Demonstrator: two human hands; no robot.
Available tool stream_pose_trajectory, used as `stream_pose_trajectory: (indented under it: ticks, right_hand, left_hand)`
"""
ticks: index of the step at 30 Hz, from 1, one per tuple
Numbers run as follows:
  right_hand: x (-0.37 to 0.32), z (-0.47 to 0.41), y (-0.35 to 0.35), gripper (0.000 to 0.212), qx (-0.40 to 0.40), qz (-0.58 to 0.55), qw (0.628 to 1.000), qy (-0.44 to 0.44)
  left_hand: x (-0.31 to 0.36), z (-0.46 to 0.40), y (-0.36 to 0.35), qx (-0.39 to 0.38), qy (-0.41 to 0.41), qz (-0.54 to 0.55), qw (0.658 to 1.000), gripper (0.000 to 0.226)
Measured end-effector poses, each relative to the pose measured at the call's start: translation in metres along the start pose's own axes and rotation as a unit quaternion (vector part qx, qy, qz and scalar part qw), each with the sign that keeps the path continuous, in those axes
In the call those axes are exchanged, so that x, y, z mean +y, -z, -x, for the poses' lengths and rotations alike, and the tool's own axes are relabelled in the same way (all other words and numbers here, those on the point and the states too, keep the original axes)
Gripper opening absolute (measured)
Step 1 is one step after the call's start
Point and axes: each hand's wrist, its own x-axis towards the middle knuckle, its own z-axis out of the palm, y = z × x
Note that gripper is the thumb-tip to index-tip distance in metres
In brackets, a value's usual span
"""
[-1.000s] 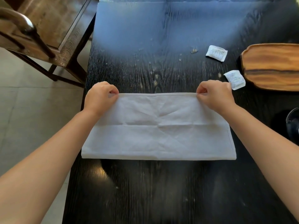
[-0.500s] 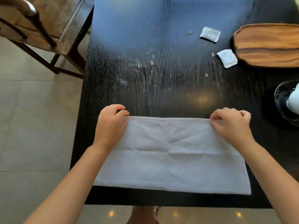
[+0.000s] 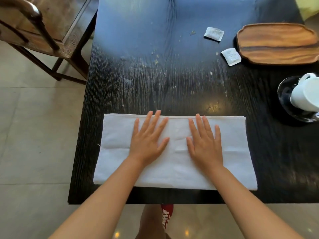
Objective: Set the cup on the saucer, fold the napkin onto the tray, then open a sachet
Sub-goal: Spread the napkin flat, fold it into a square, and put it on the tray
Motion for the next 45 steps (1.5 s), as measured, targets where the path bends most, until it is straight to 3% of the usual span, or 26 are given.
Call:
stream_pose_trajectory:
  ticks: [4, 9, 13, 16, 21, 25, 28, 31, 33, 39, 42, 45]
  right_hand:
    - [0.0, 0.001, -0.001, 0.057, 0.0, 0.009, 1.0, 0.001]
    - [-0.026, -0.006, -0.005, 0.061, 0.032, 0.006, 0.998, -0.05]
    - [-0.051, -0.014, -0.008, 0.062, 0.01, 0.001, 0.999, 0.038]
    - [-0.019, -0.012, -0.004, 0.063, 0.004, 0.002, 0.999, 0.051]
    - [0.084, 0.002, 0.016, 0.068, -0.006, 0.042, 0.994, -0.104]
    - [0.089, 0.006, 0.026, 0.069, 0.023, 0.074, 0.983, -0.165]
    - [0.026, 0.022, 0.024, 0.067, 0.068, 0.021, 0.993, -0.098]
    - [-0.037, 0.055, 0.004, 0.067, 0.009, -0.001, 0.999, 0.046]
    - [-0.034, 0.07, -0.006, 0.068, -0.021, 0.009, 0.999, 0.039]
    - [0.06, 0.086, 0.002, 0.068, -0.047, 0.043, 0.998, -0.024]
    - [0.067, 0.085, 0.005, 0.067, -0.049, 0.053, 0.997, -0.031]
    - [0.065, 0.086, 0.004, 0.068, -0.04, 0.052, 0.997, -0.031]
  left_hand:
    - [-0.038, 0.019, 0.005, 0.005, 0.091, 0.011, 0.996, 0.063]
    - [-0.041, 0.021, 0.007, 0.0, 0.101, 0.014, 0.995, 0.064]
    - [-0.041, 0.021, 0.006, 0.004, 0.1, 0.017, 0.995, 0.065]
    - [-0.04, 0.02, 0.007, 0.0, 0.098, 0.018, 0.995, 0.065]
    - [-0.041, 0.021, 0.007, -0.002, 0.099, 0.018, 0.995, 0.065]
    - [-0.039, 0.021, 0.008, 0.0, 0.101, 0.018, 0.995, 0.065]
    - [-0.039, 0.021, 0.007, -0.001, 0.102, 0.013, 0.995, 0.065]
    - [-0.04, 0.021, 0.008, -0.001, 0.104, 0.015, 0.994, 0.066]
    - [-0.04, 0.021, 0.008, -0.002, 0.102, 0.013, 0.995, 0.066]
    - [-0.04, 0.02, 0.006, -0.002, 0.102, 0.018, 0.995, 0.067]
    - [-0.04, 0.02, 0.008, 0.002, 0.111, 0.019, 0.994, 0.067]
    - [-0.009, 0.02, 0.009, 0.054, 0.132, 0.045, 0.989, 0.062]
